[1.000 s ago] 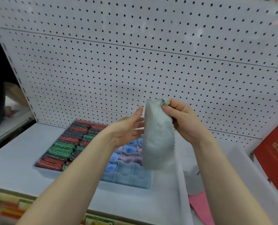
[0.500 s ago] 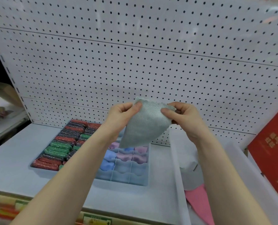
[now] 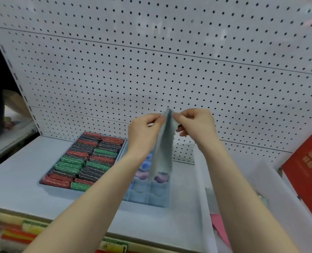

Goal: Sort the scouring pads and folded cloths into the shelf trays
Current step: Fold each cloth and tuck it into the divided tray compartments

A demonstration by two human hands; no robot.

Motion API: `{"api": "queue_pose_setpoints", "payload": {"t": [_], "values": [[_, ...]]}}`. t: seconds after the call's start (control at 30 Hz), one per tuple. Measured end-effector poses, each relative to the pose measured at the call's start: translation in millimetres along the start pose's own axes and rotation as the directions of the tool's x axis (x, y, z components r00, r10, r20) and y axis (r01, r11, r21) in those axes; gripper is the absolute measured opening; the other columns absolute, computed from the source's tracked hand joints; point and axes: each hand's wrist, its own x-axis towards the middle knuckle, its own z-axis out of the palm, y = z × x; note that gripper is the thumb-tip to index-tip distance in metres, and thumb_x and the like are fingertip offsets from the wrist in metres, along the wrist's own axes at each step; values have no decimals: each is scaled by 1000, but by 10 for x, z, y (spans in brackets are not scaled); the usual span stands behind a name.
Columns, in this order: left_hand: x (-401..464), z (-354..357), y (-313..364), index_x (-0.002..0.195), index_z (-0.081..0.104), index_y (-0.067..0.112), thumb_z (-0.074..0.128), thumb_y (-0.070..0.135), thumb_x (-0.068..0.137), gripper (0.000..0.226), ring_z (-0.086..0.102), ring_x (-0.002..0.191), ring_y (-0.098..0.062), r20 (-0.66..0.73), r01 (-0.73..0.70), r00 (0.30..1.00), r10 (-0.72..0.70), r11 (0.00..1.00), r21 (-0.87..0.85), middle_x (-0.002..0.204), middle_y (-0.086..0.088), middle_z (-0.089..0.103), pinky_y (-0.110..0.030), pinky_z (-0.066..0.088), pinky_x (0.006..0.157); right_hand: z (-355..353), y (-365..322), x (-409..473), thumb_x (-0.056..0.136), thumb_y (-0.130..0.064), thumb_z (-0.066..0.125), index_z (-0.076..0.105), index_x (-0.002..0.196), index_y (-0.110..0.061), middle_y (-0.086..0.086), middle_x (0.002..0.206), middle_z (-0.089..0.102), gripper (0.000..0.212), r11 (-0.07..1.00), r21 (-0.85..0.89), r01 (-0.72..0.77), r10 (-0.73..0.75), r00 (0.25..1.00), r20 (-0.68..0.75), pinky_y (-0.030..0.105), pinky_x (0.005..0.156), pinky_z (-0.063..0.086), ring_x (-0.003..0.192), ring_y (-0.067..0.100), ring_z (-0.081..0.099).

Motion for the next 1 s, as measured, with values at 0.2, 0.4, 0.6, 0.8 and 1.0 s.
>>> {"api": "queue_pose_setpoints", "payload": {"t": [0.2, 0.4, 0.6, 0.8, 1.0], "values": [[-135, 30, 113, 97, 76, 38, 74, 27, 83, 18, 70, 86, 3, 56, -64, 996, 67, 996, -61, 85, 19, 75, -25, 54, 83, 93, -85, -58, 89, -28, 66, 76, 74, -15, 3, 69, 74, 22, 979, 198, -36, 27, 998, 48, 22, 49, 48, 63, 16, 71], [-66, -67, 116, 87, 76, 31, 74, 15, 84, 17, 71, 82, -8, -31, -58, 998, 55, 990, -126, 82, 10, 76, -27, 57, 81, -32, -4, -84, 88, -25, 65, 78, 84, -18, 2, 80, 76, 16, 960, 281, 24, -39, 998, 48, 21, 55, 50, 69, 10, 67], [83, -229, 299, 92, 74, 13, 70, 7, 87, 9, 73, 77, -18, 108, 72, 994, -34, 925, -373, 84, -3, 77, -30, 60, 69, -32, 373, -170, 88, -13, 72, 66, 121, -17, 3, 116, 71, 33, 952, 305, -13, -123, 898, 423, 24, 91, 52, 110, 14, 66], [236, -303, 223, 104, 69, 8, 56, 36, 97, 32, 72, 83, -17, 187, 341, 939, -287, 836, -429, 93, -4, 75, -29, 59, 74, 232, 407, -223, 87, -17, 73, 74, 79, -19, 5, 84, 75, 9, 869, 479, -122, -67, 931, 360, 24, 67, 55, 73, 15, 70], [-111, -196, -380, 109, 67, -1, 70, 11, 88, 24, 74, 82, -22, 385, 519, 813, -436, 843, -141, 97, -15, 75, -26, 59, 67, 313, 621, -268, 89, -23, 72, 64, 80, 0, 12, 74, 66, 25, 906, 340, -252, 189, 959, 209, 28, 60, 49, 65, 21, 61]]}}
